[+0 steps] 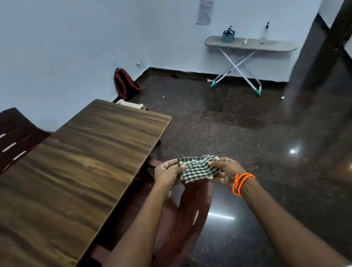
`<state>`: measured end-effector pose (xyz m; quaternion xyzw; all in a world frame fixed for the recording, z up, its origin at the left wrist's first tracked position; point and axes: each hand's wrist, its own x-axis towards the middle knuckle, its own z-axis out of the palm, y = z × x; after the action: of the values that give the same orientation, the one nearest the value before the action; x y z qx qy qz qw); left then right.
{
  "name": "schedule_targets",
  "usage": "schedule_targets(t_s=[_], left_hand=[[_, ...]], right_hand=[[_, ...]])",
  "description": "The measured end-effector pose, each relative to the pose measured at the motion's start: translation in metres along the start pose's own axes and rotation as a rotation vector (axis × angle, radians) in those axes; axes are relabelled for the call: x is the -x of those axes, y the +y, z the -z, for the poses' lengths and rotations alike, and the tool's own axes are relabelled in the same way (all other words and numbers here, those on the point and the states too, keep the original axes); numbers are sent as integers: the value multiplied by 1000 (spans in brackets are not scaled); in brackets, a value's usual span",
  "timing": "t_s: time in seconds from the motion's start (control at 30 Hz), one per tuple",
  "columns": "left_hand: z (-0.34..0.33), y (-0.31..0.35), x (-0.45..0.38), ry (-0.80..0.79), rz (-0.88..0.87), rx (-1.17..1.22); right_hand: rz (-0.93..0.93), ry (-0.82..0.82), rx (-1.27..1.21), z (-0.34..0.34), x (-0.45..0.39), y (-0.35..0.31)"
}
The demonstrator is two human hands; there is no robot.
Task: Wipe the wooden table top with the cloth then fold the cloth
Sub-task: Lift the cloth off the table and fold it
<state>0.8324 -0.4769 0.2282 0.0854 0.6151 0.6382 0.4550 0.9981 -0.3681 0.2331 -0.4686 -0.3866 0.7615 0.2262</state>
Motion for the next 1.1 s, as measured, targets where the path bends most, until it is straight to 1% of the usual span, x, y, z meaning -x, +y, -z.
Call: schedule_targets(t_s=[0.1, 0.2, 0.3, 0.53, 0.67, 0.83, 1.1], left_hand=[[-43, -5, -11, 28, -22, -41], [-71, -10, -27, 46, -49, -54], [-91, -10, -54, 60, -32, -66], [-137, 0, -158, 104, 7, -42], [-171, 18, -203, 92, 23, -14], [-217, 42, -260, 150, 52, -25], [-308, 85, -354, 282, 27, -44]], right_hand=[[-16, 55, 61, 31, -18, -21], [-25, 73, 85, 53, -43, -37], [-41, 61, 102, 67, -76, -50], [-48, 6, 113, 84, -173, -103], [-37, -19, 131, 98, -227, -143], [-58, -51, 134, 115, -291, -194], [-79, -138, 185, 141, -408, -286]])
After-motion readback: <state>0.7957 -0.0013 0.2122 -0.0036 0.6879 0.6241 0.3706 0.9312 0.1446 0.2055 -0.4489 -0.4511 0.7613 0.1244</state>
